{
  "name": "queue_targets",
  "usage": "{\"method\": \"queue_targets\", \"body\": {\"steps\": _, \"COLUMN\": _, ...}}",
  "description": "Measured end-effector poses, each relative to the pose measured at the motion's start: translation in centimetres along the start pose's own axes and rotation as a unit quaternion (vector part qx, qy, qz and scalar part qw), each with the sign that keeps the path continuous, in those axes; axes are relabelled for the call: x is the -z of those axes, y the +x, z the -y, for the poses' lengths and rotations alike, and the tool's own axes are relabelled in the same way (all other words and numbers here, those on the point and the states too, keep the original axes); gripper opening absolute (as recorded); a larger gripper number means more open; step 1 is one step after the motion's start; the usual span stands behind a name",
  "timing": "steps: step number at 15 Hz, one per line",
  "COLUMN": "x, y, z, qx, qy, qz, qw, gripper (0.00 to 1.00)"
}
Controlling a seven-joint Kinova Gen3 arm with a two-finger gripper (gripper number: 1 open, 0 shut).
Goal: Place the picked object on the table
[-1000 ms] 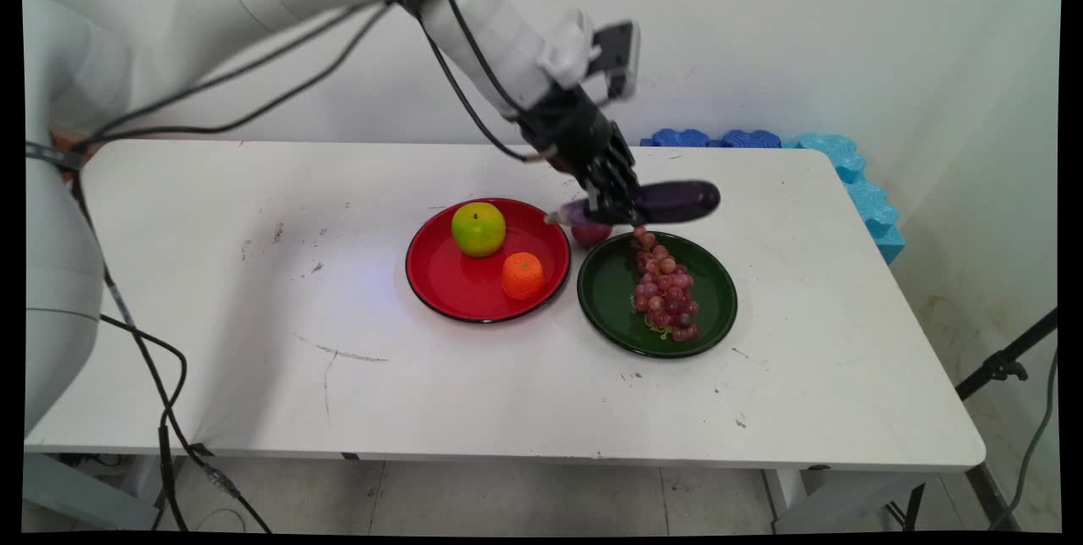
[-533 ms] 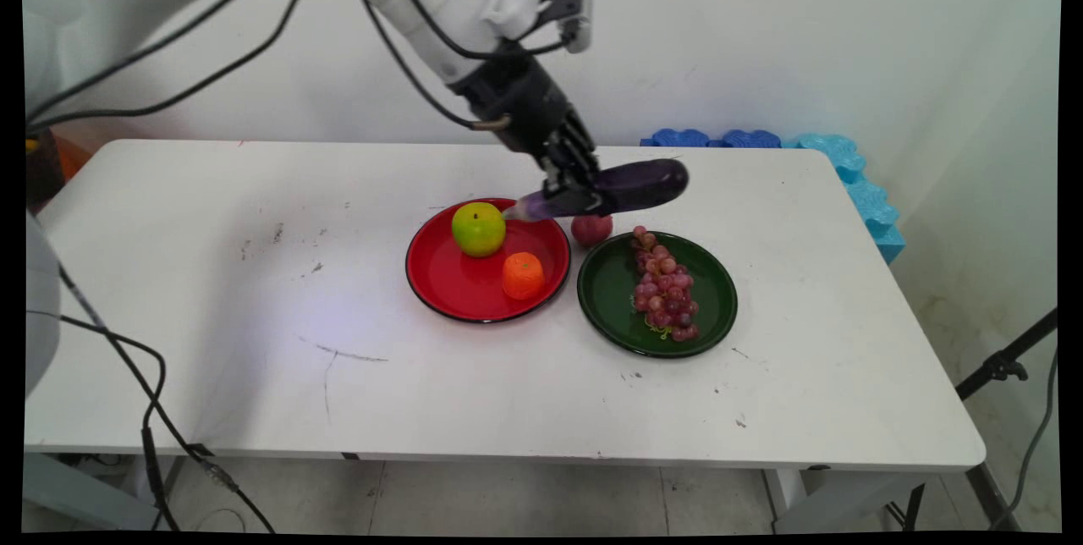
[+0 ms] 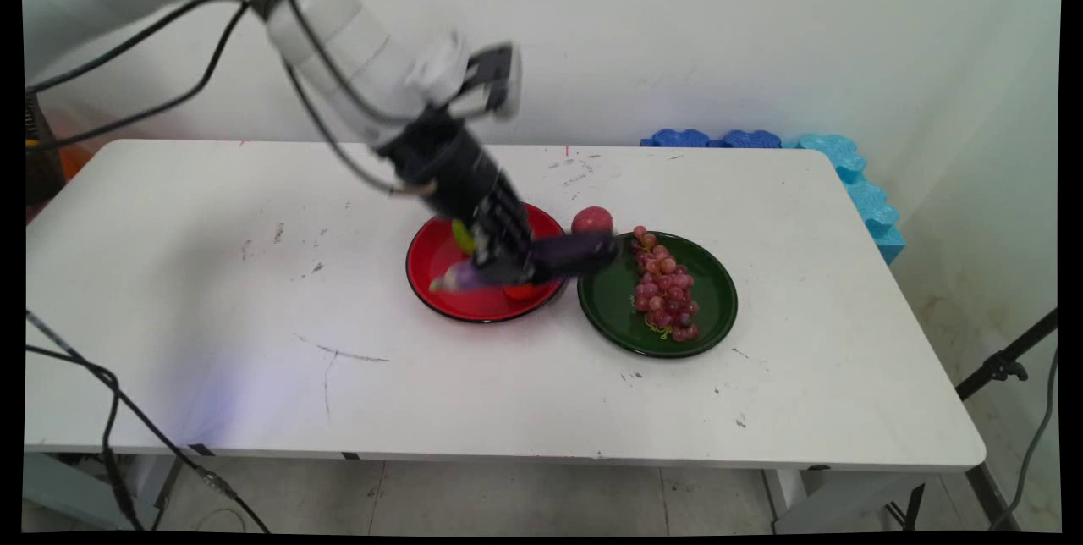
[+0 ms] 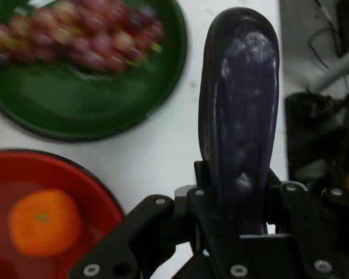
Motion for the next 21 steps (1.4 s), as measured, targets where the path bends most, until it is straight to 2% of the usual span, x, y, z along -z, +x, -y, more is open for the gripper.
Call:
{"method": "queue_targets", "body": {"steps": 4, "x": -3.8, "y": -2.9, "z": -2.9, "qx": -0.01, "qy": -0.011, "qz": 0.026, "qw": 0.9996, "gripper": 0.0}}
{"method": "queue_targets", "body": {"steps": 9, "x": -8.9, "y": -5.5, "z": -5.0, "qx": -0.024, "qy": -0.013, "qz": 0.049, "qw": 0.9984, "gripper": 0.0}}
{"method": "queue_targets", "body": {"steps": 12, "x": -11.4, "y": -6.4, "z": -5.4, "qx": -0.031, "qy": -0.002, "qz": 0.058, "qw": 0.9978, "gripper": 0.0}}
{"method": "queue_targets", "body": {"steps": 17, "x": -13.2, "y": -6.6, "z": -5.3, "qx": -0.032, "qy": 0.02, "qz": 0.063, "qw": 0.9973, "gripper": 0.0}}
{"method": "queue_targets", "body": {"steps": 21, "x": -13.9, "y": -6.5, "z": -5.4, "qx": -0.03, "qy": 0.03, "qz": 0.062, "qw": 0.9972, "gripper": 0.0}}
